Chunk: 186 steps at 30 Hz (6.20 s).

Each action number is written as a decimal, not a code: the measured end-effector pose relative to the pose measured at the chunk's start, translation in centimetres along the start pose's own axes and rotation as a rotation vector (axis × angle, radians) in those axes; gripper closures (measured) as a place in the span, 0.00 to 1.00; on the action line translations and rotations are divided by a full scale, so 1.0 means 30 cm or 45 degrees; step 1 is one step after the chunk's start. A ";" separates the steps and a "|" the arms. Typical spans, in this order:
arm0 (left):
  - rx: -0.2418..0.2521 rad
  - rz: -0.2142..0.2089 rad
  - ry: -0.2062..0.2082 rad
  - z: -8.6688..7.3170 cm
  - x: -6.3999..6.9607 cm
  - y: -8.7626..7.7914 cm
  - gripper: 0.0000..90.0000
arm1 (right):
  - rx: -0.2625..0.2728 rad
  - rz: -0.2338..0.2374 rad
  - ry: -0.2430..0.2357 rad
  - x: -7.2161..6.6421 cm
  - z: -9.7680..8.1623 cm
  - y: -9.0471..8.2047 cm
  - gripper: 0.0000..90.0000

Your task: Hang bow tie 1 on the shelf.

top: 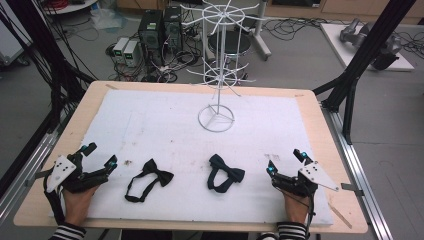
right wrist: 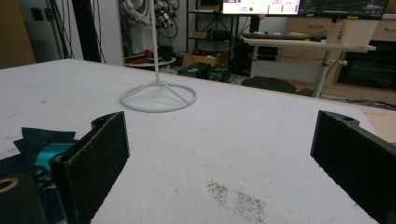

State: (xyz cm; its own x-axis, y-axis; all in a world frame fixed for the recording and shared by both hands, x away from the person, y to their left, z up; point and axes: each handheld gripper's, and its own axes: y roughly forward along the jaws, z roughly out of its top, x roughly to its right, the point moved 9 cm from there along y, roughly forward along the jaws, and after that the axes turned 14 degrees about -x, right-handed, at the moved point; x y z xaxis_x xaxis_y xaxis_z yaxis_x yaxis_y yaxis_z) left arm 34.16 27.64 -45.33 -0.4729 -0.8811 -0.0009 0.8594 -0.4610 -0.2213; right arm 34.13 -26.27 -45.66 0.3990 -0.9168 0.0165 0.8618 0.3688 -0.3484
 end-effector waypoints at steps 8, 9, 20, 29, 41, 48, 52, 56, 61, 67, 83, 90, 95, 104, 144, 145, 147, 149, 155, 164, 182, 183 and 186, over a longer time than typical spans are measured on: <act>-0.001 0.002 0.002 0.000 0.000 0.000 0.16 | -0.043 0.052 -0.024 -0.010 0.059 -0.014 0.04; -0.002 0.003 0.002 0.000 0.000 0.000 0.16 | -0.058 0.064 -0.028 -0.016 0.067 -0.015 0.04; 0.000 0.003 0.002 0.000 0.001 0.000 0.16 | -0.196 0.216 -0.148 -0.079 0.133 0.004 0.04; 0.000 0.002 0.005 0.000 0.001 0.000 0.16 | -0.321 0.338 -0.222 -0.127 0.167 0.024 0.04; 0.000 0.005 0.003 0.000 0.000 0.000 0.16 | -0.533 0.452 -0.370 -0.196 0.193 0.072 0.05; -0.004 0.003 0.005 0.000 0.001 0.001 0.16 | -0.657 0.501 -0.442 -0.248 0.185 0.109 0.06; -0.006 0.003 0.005 -0.001 0.001 0.001 0.16 | -0.722 0.532 -0.479 -0.279 0.177 0.124 0.06; -0.006 0.003 0.006 -0.001 0.001 0.001 0.16 | -0.790 0.556 -0.482 -0.301 0.164 0.144 0.06; -0.007 0.004 0.006 -0.001 0.001 0.001 0.16 | -0.870 0.569 -0.528 -0.324 0.141 0.168 0.07; -0.007 0.004 0.006 -0.001 0.001 0.001 0.15 | -0.922 0.568 -0.569 -0.345 0.125 0.189 0.07; -0.007 0.003 0.004 -0.001 0.001 0.001 0.16 | -1.093 0.596 -0.587 -0.401 0.058 0.265 0.14; -0.007 0.003 0.005 -0.001 0.001 0.001 0.15 | -1.150 0.592 -0.574 -0.411 0.025 0.279 0.21; -0.007 0.003 0.005 -0.001 0.001 0.001 0.16 | -1.176 0.596 -0.590 -0.422 0.013 0.284 0.22; -0.007 0.004 0.006 -0.001 0.001 0.001 0.16 | -1.248 0.617 -0.610 -0.429 -0.011 0.285 0.42; -0.007 0.003 0.006 -0.001 0.001 0.001 0.16 | -1.258 0.620 -0.654 -0.439 -0.006 0.282 0.83; -0.007 0.004 0.006 -0.001 0.001 0.001 0.16 | -1.258 0.620 -0.654 -0.439 -0.006 0.282 0.83; -0.007 0.004 0.007 -0.001 0.001 0.001 0.16 | -1.231 0.627 -0.633 -0.441 0.005 0.279 0.83; -0.007 0.004 0.006 -0.001 0.001 0.001 0.16 | -1.210 0.632 -0.627 -0.439 0.014 0.277 0.83; -0.007 0.005 0.006 -0.001 0.001 0.001 0.16 | -1.144 0.627 -0.579 -0.432 0.043 0.270 0.83; -0.005 0.006 0.007 -0.001 0.002 0.001 0.16 | -0.998 0.628 -0.525 -0.434 0.102 0.255 0.83; -0.005 0.006 0.008 -0.001 0.002 0.001 0.16 | -0.717 0.545 -0.355 -0.379 0.227 0.231 0.83; -0.005 0.006 0.007 -0.001 0.002 0.001 0.16 | -0.702 0.547 -0.348 -0.375 0.234 0.229 0.83; -0.005 0.006 0.007 -0.001 0.002 0.001 0.16 | -0.690 0.548 -0.338 -0.367 0.242 0.222 0.83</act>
State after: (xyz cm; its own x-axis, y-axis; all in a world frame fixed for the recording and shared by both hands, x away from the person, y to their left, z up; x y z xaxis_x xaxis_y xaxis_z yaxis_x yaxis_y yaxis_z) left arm 34.17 27.58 -45.36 -0.4702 -0.8825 -0.0073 0.8606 -0.4566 -0.2254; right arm 37.75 -12.60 -41.37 0.7883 -0.6148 -0.0236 0.3639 0.4969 -0.7878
